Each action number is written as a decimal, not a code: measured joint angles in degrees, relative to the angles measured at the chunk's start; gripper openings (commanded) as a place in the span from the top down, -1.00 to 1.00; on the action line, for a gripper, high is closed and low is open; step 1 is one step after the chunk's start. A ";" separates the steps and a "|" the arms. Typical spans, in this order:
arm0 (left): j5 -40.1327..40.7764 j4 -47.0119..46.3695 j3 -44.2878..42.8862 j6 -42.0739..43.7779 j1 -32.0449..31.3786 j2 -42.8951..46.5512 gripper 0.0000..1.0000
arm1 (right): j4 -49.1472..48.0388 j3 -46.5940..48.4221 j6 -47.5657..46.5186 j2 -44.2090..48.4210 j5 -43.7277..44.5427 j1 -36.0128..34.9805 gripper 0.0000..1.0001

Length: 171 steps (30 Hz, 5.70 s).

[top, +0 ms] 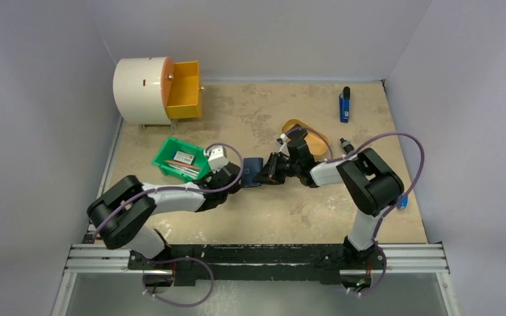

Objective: Put the credit cards into the card holder
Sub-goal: Close the card holder at the center of the board.

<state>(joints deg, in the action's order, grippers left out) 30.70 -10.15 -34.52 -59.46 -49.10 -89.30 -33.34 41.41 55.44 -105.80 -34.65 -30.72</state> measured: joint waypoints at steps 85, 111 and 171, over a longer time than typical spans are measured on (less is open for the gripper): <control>-22.84 16.65 -44.78 1.42 -0.48 19.93 -0.42 | -38.97 -1.57 -157.04 40.17 65.16 -29.18 1.00; -23.45 12.55 -44.33 0.02 -0.48 18.58 0.47 | -40.02 -1.57 -157.74 38.58 65.55 -30.88 1.00; -58.60 37.57 -34.67 44.61 -0.52 39.50 1.00 | 29.31 6.12 -35.91 62.16 -18.86 -0.72 -0.86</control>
<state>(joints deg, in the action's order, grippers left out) -27.90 27.42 -69.19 -14.85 -49.63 -49.80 -4.03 47.53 19.53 -43.64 -53.52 -31.44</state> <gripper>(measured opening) 0.185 0.925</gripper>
